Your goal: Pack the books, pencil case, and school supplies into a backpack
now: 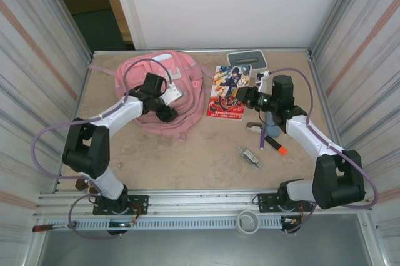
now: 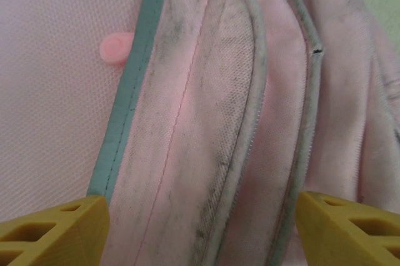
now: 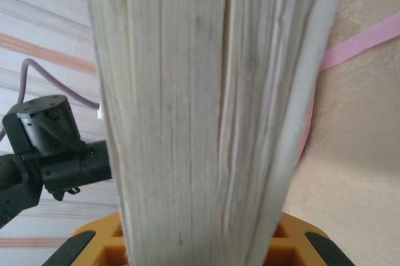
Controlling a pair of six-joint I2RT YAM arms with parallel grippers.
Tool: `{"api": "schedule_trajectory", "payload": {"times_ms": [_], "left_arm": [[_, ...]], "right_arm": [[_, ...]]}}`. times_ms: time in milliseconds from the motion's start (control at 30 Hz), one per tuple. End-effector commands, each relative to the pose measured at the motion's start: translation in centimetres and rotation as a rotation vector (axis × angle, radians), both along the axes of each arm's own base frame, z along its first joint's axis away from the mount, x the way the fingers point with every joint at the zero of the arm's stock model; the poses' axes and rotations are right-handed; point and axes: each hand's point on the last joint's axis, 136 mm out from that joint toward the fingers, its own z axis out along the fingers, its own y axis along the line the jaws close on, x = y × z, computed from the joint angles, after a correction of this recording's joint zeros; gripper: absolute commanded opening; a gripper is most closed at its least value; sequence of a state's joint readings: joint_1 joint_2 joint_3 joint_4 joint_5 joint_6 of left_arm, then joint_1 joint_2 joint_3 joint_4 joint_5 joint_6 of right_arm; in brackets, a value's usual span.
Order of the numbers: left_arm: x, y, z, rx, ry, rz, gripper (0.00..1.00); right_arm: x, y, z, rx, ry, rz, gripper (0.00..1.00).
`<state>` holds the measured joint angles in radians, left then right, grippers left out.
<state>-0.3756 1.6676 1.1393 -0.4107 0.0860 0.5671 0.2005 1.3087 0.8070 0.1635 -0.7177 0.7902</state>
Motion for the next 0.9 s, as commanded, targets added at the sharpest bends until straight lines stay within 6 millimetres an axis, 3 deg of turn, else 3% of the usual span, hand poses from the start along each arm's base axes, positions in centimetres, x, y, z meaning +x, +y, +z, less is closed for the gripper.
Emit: {"api": "schedule_trajectory", "payload": {"times_ms": [0, 167, 367, 433, 533, 633, 767, 867], "left_arm": [[0.9, 0.4, -0.1, 0.07, -0.011, -0.012, 0.77], [1.8, 0.1, -0.7, 0.089, -0.003, 0.019, 0.68], [2.5, -0.5, -1.3, 0.076, 0.002, 0.027, 0.45], [2.5, -0.8, -0.7, 0.052, 0.008, 0.039, 0.36], [2.3, -2.1, 2.4, -0.109, 0.002, 0.062, 0.24], [2.2, -3.2, 7.6, -0.341, -0.039, 0.089, 0.17], [1.7, -2.7, 13.8, -0.606, -0.1, 0.151, 0.04], [1.3, -1.9, 17.1, -0.767, -0.126, 0.185, 0.0]], "right_arm": [[0.3, 0.0, 1.8, 0.011, -0.089, 0.019, 0.0], [0.1, 0.1, 1.0, 0.014, -0.073, 0.02, 0.0], [0.0, 0.1, 0.4, 0.013, -0.053, 0.023, 0.0], [0.0, 0.1, 0.3, 0.005, -0.049, 0.012, 0.0], [0.0, 0.1, -0.4, -0.021, -0.01, -0.022, 0.0], [-0.3, 1.5, -1.2, -0.008, 0.032, -0.045, 0.0], [-0.7, 4.1, -1.6, 0.056, 0.062, -0.059, 0.0], [-0.8, 6.2, -2.2, 0.101, 0.078, -0.073, 0.0]]}}
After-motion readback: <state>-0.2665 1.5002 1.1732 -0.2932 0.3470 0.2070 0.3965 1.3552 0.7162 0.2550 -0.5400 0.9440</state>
